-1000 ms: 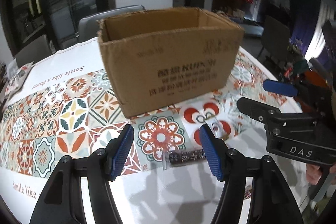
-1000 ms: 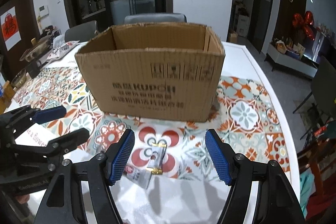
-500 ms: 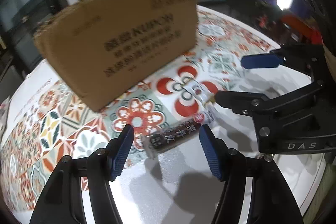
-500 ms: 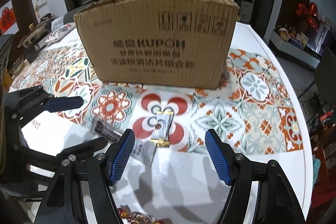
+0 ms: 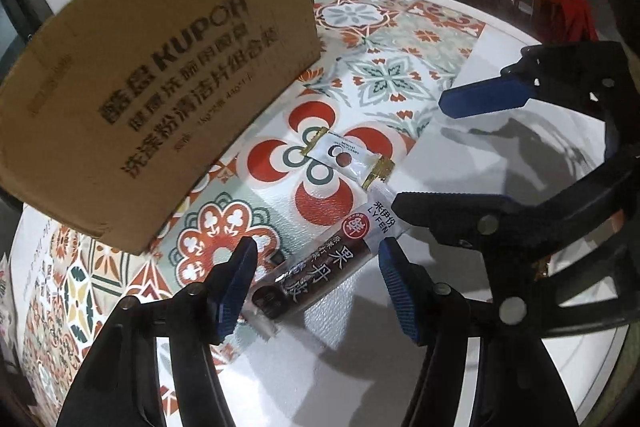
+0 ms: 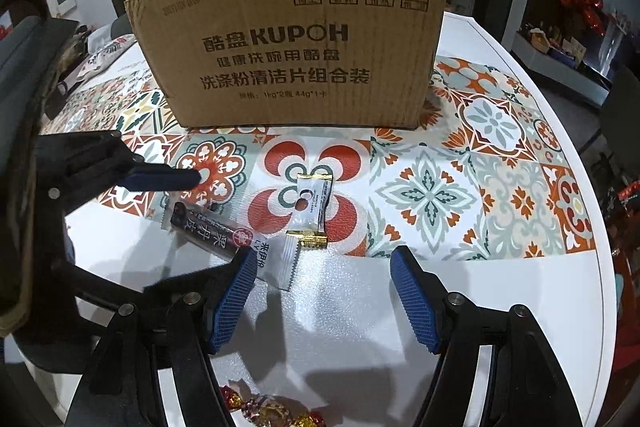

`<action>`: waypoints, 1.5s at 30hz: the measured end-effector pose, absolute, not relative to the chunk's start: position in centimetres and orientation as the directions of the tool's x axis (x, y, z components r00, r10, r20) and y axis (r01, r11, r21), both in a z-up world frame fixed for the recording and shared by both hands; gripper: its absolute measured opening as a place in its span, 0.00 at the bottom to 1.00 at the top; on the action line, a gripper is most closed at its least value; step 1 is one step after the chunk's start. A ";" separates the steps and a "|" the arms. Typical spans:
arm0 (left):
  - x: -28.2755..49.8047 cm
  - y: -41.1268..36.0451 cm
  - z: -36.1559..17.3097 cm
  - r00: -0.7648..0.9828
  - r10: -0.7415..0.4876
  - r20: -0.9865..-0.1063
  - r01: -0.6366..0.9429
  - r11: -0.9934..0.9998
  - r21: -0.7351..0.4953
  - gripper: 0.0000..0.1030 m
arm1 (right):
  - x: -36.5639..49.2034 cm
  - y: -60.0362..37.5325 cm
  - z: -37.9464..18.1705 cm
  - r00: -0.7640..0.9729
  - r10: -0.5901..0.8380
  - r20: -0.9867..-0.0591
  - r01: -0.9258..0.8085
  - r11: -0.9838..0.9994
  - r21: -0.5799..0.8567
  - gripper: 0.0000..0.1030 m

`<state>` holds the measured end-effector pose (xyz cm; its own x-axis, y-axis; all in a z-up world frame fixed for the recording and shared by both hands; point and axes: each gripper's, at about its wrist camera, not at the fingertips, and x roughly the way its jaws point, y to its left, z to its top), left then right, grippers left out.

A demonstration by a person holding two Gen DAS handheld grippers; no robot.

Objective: Organize snacks
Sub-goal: 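Grasp the LYFEN fruit bar with the left tool while the right tool grasps the gold-wrapped bar, then carry the fruit bar and gold-wrapped bar into the box and release both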

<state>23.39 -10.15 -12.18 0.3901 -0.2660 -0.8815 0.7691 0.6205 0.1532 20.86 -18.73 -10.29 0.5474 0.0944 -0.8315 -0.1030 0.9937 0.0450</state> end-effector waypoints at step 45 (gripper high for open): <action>27.0 -4.0 -9.9 0.477 -0.328 -0.815 0.360 0.919 -0.159 0.20 | 27.9 -18.6 -12.3 0.501 0.125 -0.857 0.002 0.989 0.146 0.17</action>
<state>27.00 -4.02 -9.94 0.4768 -0.3282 -0.8154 0.3604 0.9191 -0.1592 27.91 -18.64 -12.28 0.5005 0.1253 -0.8566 0.0015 0.9893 0.1457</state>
